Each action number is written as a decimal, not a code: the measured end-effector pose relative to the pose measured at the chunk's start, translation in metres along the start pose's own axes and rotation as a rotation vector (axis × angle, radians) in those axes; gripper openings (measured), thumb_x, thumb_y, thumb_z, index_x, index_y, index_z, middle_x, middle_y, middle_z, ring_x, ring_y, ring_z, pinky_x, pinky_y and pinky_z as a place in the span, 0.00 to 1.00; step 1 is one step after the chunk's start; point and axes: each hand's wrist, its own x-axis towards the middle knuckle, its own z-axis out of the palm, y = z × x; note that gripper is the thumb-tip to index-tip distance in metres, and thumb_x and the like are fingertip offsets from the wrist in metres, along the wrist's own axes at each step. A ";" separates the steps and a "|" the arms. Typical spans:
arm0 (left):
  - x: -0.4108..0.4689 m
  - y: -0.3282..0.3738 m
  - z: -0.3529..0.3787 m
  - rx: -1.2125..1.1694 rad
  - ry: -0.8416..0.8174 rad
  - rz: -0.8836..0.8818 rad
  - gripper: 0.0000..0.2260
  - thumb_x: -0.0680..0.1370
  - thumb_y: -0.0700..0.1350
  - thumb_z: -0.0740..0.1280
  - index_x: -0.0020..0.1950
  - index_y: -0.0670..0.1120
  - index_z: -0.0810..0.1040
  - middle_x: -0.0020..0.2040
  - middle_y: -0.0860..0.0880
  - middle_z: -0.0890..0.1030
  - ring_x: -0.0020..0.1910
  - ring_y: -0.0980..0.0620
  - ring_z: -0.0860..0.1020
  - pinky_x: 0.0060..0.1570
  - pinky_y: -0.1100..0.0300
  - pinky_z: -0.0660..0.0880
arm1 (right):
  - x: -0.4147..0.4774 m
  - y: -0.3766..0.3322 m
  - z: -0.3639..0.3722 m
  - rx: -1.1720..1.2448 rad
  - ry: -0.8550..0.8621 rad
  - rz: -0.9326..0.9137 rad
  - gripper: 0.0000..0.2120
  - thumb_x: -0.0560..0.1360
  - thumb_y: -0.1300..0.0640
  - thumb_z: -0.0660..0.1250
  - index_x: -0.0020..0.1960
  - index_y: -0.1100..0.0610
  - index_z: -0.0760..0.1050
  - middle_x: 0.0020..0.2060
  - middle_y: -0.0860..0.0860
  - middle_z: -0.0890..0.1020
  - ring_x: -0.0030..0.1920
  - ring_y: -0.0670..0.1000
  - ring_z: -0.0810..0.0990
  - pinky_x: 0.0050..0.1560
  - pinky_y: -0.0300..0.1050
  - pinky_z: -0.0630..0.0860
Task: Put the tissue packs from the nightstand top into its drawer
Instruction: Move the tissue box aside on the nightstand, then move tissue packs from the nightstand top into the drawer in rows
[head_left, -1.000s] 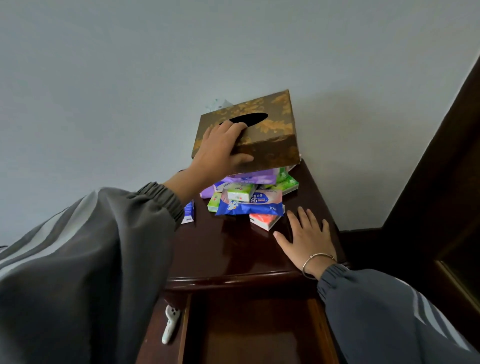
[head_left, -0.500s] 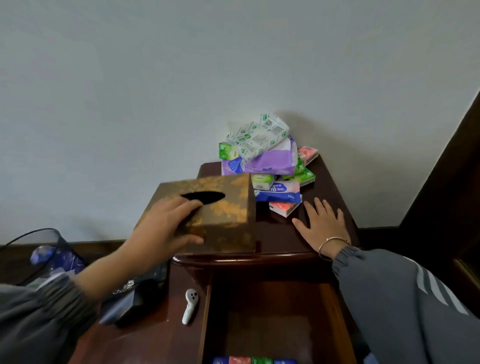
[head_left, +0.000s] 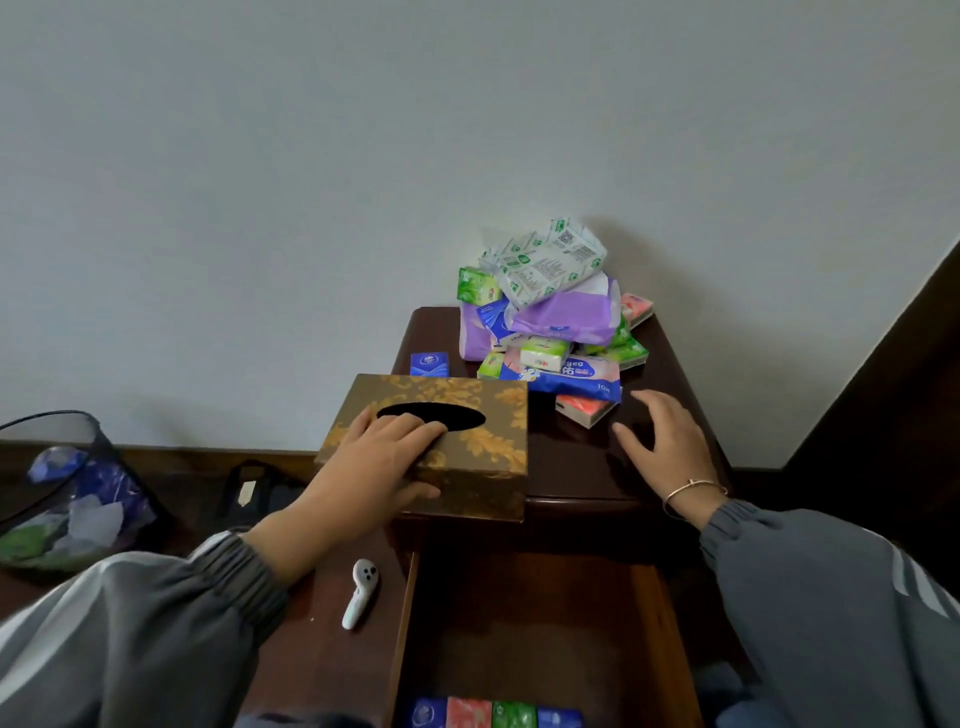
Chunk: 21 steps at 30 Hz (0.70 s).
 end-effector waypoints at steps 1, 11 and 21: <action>0.000 -0.001 -0.001 -0.013 -0.002 0.010 0.30 0.76 0.60 0.64 0.76 0.54 0.60 0.70 0.55 0.67 0.72 0.53 0.62 0.76 0.49 0.49 | 0.001 -0.001 -0.001 -0.002 0.012 -0.032 0.24 0.72 0.51 0.70 0.64 0.59 0.71 0.61 0.55 0.76 0.62 0.57 0.74 0.60 0.52 0.71; 0.063 -0.020 -0.042 -0.487 0.319 -0.277 0.12 0.79 0.52 0.63 0.57 0.49 0.79 0.52 0.52 0.78 0.52 0.56 0.74 0.46 0.67 0.65 | 0.015 -0.019 0.014 -0.183 -0.062 -0.260 0.38 0.70 0.43 0.70 0.74 0.55 0.60 0.74 0.57 0.62 0.71 0.58 0.65 0.66 0.55 0.68; 0.180 -0.041 0.009 -0.361 -0.311 -0.735 0.44 0.70 0.64 0.70 0.74 0.36 0.61 0.71 0.40 0.69 0.69 0.41 0.70 0.62 0.52 0.68 | 0.017 -0.008 0.028 -0.069 -0.114 -0.157 0.35 0.72 0.44 0.67 0.75 0.49 0.57 0.76 0.52 0.58 0.71 0.54 0.66 0.64 0.50 0.69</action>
